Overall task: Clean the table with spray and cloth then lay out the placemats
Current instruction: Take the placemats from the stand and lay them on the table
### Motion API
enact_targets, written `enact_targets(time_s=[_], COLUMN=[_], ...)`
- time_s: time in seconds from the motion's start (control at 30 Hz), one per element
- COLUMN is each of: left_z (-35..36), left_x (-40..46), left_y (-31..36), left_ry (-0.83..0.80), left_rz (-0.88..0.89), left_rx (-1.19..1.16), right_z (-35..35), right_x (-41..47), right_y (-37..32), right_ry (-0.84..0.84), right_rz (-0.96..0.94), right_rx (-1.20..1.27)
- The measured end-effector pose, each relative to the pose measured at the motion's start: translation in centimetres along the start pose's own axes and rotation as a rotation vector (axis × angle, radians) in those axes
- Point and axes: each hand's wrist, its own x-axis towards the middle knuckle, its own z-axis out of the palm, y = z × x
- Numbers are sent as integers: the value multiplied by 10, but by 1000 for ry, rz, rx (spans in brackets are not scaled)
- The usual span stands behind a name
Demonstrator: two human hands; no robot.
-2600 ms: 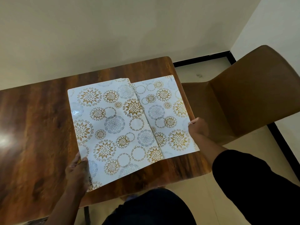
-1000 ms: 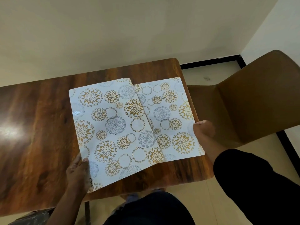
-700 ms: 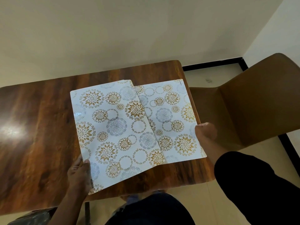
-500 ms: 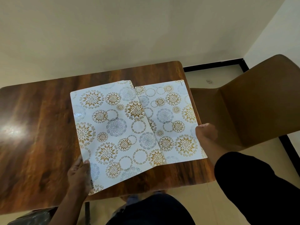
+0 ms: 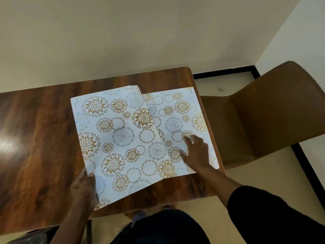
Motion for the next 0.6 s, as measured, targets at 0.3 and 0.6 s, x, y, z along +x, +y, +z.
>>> enact_targets(time_s=[0.3, 0.6], left_z=[0, -4], left_x=[-7, -6], left_y=[0, -3], left_ry=[-5, 24], left_rz=[-18, -19], left_rx=[3, -59], right_z=[19, 14], right_x=[-29, -24], right_y=[-24, -21], right_ry=[-155, -217], right_rz=[-244, -230], right_rx=[-75, -76])
